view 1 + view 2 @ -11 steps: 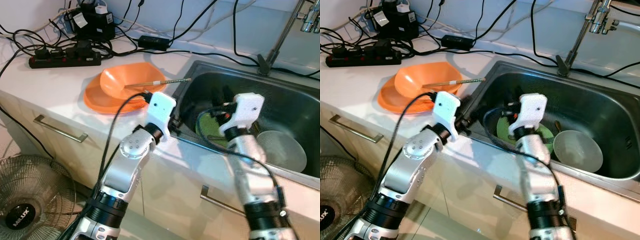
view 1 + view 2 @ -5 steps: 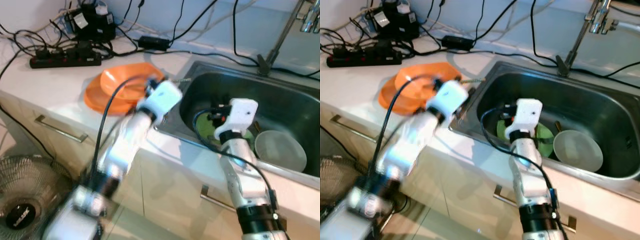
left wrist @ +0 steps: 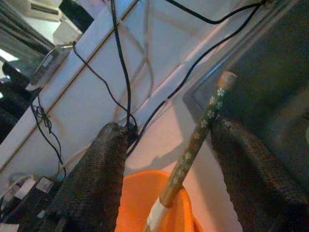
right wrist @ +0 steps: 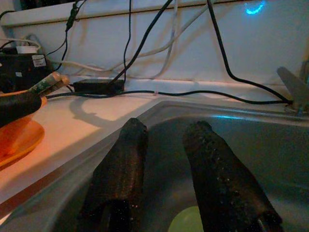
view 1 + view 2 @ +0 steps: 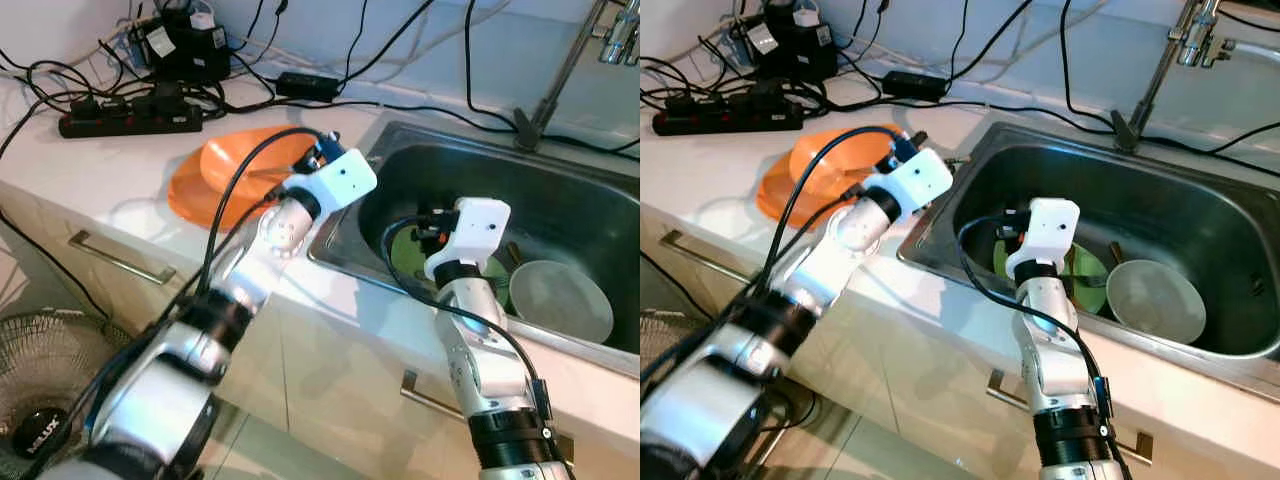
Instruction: Kitchen organization
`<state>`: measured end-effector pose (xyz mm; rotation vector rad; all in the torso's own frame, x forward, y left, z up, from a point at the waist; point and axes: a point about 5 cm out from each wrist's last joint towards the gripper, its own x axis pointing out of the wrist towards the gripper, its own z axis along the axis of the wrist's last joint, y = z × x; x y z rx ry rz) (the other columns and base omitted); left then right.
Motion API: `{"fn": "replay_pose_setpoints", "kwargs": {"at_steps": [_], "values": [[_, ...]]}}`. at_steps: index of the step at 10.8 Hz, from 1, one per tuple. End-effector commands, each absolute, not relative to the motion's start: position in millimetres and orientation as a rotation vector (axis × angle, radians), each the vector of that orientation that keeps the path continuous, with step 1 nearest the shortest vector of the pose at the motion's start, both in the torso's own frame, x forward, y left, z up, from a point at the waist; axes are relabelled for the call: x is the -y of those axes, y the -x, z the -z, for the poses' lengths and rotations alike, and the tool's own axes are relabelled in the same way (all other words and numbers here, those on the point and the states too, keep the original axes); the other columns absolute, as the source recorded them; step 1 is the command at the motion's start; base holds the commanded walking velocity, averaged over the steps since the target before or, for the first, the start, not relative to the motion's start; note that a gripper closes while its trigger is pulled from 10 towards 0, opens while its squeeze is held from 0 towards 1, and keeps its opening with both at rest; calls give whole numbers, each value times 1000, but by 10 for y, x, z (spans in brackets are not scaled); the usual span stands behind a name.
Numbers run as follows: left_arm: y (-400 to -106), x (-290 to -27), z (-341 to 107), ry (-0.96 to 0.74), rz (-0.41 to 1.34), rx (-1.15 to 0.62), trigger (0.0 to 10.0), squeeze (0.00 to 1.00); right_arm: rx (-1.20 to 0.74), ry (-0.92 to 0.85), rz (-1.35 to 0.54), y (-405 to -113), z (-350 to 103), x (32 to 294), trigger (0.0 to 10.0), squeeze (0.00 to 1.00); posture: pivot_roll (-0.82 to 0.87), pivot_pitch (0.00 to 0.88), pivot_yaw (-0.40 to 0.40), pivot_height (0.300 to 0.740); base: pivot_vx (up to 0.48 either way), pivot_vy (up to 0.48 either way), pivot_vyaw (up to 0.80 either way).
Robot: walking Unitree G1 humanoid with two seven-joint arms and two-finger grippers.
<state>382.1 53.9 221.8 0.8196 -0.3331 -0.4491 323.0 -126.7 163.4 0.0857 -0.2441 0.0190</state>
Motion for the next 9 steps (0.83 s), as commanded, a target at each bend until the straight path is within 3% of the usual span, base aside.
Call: {"fn": "replay_pose_setpoints", "kwargs": {"at_steps": [1,9], "values": [[-3836,-470,-2236,-848,478,349,10000,0,251,-80,-12,-3228,-1679,1278,10000,0,87,59,-7,740,0,0,0],[-3969,-296,-2286,-961,503,329,10000,0,247,-95,-18,-3238,-1680,1241,10000,0,85,56,1,740,0,0,0]]}}
